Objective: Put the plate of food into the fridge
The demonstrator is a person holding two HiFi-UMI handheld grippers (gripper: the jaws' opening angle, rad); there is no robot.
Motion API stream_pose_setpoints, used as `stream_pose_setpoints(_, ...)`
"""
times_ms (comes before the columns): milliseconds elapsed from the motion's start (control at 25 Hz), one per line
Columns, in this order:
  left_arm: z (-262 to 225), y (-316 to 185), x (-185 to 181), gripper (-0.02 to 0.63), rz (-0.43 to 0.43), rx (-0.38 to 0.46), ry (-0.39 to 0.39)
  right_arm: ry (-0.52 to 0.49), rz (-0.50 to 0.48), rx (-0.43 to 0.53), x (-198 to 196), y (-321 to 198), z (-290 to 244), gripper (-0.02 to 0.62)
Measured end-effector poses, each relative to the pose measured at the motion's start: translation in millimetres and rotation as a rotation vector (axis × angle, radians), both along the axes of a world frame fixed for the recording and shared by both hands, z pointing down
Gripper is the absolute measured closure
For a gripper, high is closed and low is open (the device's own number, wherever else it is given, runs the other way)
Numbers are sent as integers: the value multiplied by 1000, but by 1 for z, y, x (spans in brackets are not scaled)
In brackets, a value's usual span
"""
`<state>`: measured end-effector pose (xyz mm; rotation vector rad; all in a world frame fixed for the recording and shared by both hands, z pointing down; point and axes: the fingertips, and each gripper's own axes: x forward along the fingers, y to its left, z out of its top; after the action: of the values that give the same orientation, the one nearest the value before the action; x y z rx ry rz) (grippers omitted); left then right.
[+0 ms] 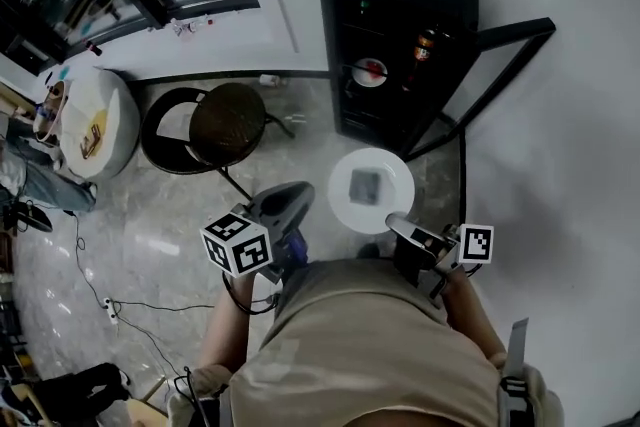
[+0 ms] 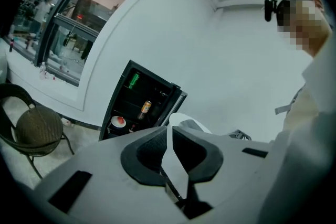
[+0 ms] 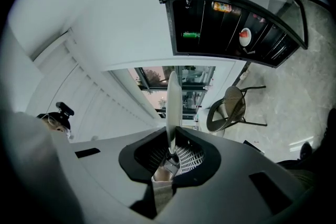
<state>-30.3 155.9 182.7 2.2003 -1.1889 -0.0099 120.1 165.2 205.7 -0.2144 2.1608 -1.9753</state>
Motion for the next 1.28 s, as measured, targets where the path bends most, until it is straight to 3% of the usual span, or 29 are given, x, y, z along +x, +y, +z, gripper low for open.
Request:
stream_pose_setpoints(80,1,-4,11,572,9,-30,48,0,-1,8,7,-2,1,565)
stream_pose_setpoints(160,2,-9,22,441,39,-64,95,4,-21,21,7,-5,4,565)
stream_pose_setpoints(200,3,-13,29,430,53,-76,107,5,-32,24,7,-7,5,565)
stream_pose_setpoints(360,17,-37,63,428,55,-119,120,-19,-29,10,31,-23,9,561)
stream_pose_setpoints(560,15,-50,90,428,61,-151,245,-43,-16,31,52,-41,6,561)
stream_pose_setpoints(840,22,-47,90,430,8,-210,326,-2,-1,68,54,-42,9,561)
stream_pose_setpoints(1040,23,-50,94,431,3,-218,345,-8,-42,99,48,-41,5,561)
stream_pose_setpoints(1280,28,-57,94,431,7,-222,349,-12,-12,94,43,-40,8,561)
